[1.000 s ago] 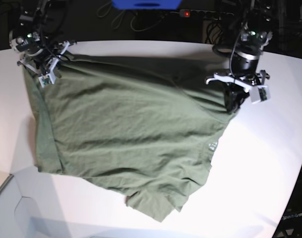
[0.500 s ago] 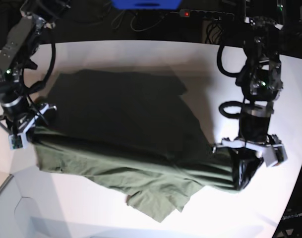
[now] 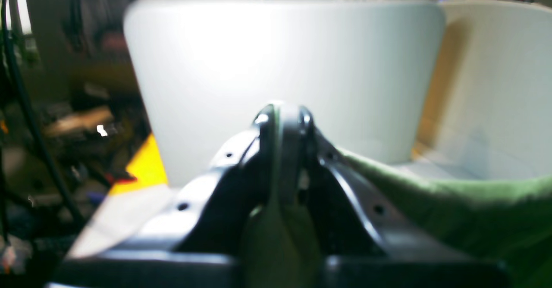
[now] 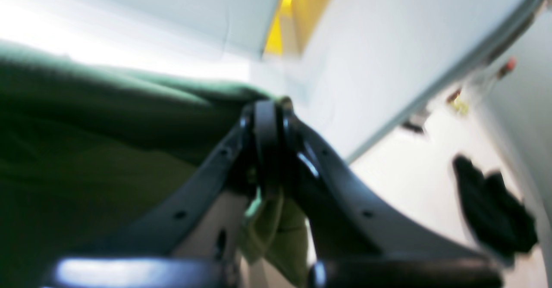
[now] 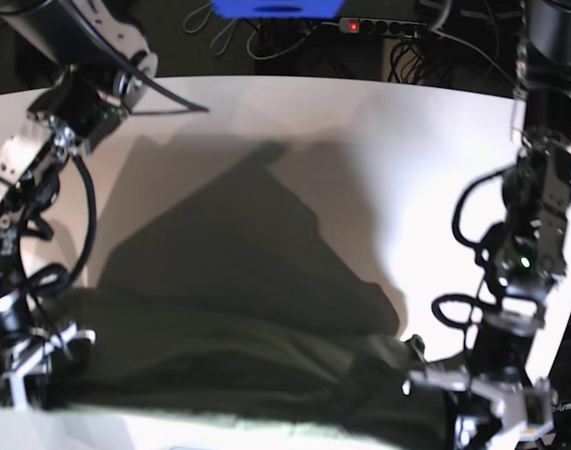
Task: Layout the t-shirt on the table in an organized manner, then fold the t-shirt properly
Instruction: 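Lift the collar edge with both grippers and fold it over the hem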
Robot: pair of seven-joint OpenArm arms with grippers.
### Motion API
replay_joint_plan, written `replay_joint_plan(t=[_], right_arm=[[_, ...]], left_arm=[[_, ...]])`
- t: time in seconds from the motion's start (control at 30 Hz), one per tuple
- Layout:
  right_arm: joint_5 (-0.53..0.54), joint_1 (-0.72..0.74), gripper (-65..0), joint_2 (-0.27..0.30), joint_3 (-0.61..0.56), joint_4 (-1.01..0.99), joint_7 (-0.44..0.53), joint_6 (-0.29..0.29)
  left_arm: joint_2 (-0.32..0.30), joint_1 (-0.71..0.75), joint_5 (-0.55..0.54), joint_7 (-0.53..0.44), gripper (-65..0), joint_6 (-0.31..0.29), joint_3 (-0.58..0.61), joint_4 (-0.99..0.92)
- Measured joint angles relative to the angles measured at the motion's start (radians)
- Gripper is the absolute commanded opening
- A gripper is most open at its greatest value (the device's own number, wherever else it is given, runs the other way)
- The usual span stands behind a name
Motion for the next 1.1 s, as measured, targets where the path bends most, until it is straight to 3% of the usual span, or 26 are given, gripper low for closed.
replay_joint_plan(t=[0.23,0.33,0.7,0.97,1.1], right_arm=[[-0.005,0.166,-65.0,-0.006,-0.024,0.001,-0.008,0.0],[0.002,0.235,-65.0,-0.003,-0.041,0.002,-0.006,0.0],[-0.034,0.337,-65.0,0.007,-0.039,-0.008,-0.002,0.0],[-0.057,0.321,-65.0,-0.034,-0.033,-0.288,0.006,0.002],[-0.056,0.32,-65.0,-0.03,-0.032,-0.444,0.117,-0.006]], left_arm=[[-0.03,-0.176,-0.002,-0.019,-64.8,-0.003,0.003,0.015],[-0.031,-0.214,-0.092,-0.016,-64.8,0.0,-0.003,0.021],[-0.023,-0.227,-0.177,-0.03,-64.8,-0.005,-0.055,-0.021],[0.138,-0.222,-0.167,-0.008,-64.7,-0.002,-0.053,-0.401],[0.225,-0.271,-0.168,-0.004,-64.7,-0.004,-0.056,-0.631]])
